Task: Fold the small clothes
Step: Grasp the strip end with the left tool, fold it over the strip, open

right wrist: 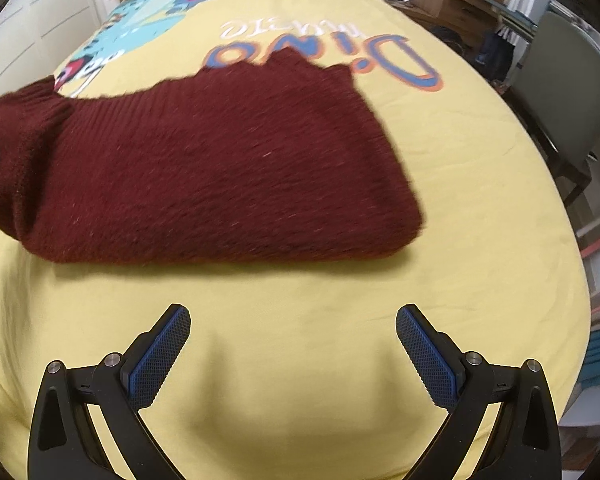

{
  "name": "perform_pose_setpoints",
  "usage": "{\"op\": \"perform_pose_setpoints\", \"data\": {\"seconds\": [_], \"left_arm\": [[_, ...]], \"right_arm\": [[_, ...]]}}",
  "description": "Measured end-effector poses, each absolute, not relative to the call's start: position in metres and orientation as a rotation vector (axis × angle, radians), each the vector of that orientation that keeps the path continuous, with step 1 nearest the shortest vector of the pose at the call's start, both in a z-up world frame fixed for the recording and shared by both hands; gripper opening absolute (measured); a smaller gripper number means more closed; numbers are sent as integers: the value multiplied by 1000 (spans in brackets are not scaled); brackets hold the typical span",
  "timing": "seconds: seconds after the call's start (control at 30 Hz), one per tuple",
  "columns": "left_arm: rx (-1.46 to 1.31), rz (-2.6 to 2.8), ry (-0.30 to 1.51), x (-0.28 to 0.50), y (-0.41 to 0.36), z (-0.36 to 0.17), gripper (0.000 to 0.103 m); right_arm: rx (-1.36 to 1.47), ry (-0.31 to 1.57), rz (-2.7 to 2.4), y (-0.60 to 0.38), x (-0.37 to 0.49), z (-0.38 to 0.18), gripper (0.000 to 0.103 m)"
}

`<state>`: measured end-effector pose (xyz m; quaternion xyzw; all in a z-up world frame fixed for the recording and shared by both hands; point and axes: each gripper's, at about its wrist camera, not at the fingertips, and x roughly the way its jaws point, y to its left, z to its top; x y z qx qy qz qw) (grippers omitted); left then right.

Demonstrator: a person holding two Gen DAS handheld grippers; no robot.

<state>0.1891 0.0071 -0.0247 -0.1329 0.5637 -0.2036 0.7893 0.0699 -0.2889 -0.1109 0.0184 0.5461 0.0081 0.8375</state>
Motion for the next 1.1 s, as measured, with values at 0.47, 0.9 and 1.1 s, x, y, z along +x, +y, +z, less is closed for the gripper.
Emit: {"op": "perform_pose_setpoints", "data": {"seconds": [0.47,0.9,1.1], "left_arm": [[31,-561,1253,211,-208,-35,28],[141,-432,1338,201,-231,-97,59],[70,-449,1296,198,-201,-67,96]], "right_arm": [[98,1083,-102,-387,67,-72,103],[137,1163,-124,-404,63,-100,103],[133,1159,-122,-402,63,-97,103]]}}
